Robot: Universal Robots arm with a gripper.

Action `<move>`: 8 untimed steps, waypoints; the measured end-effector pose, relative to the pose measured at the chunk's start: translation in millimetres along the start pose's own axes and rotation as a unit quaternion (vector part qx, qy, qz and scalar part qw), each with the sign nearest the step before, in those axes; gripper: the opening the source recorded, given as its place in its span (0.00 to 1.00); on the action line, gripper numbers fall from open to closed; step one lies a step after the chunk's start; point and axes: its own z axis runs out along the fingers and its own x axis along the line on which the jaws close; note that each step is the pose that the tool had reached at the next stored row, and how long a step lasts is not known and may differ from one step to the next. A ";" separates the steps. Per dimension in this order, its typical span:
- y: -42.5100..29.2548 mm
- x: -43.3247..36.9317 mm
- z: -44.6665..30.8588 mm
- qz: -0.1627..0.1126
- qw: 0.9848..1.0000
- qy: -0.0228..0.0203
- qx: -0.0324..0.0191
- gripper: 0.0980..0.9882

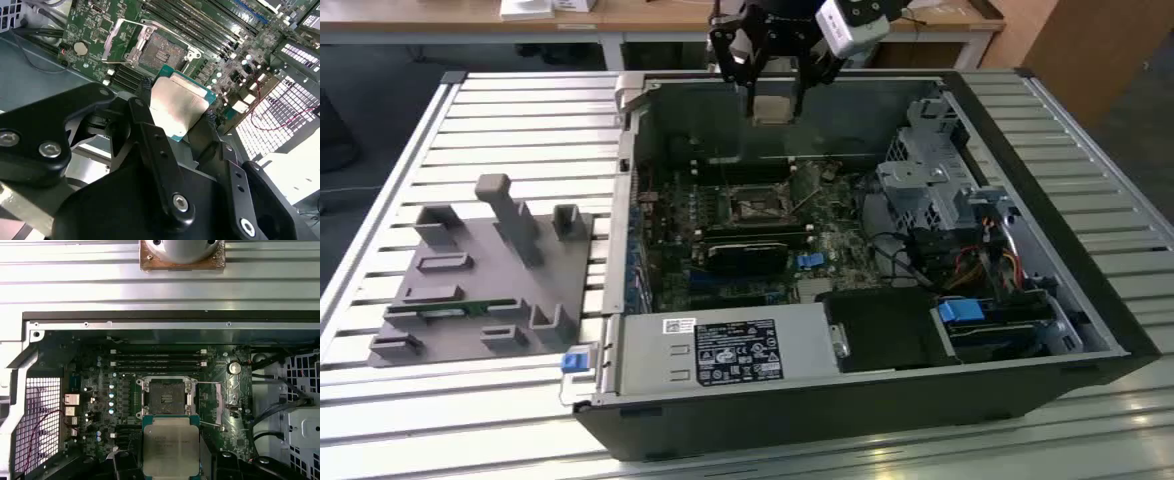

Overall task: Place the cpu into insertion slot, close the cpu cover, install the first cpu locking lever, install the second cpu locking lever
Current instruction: 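Place the cpu into insertion slot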

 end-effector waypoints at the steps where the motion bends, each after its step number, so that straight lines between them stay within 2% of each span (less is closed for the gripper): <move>1: 0.0 0.0 0.0 0.000 1.000 0.000 0.000 0.50; 8: 0.0 0.0 0.0 0.000 1.000 0.000 0.000 0.50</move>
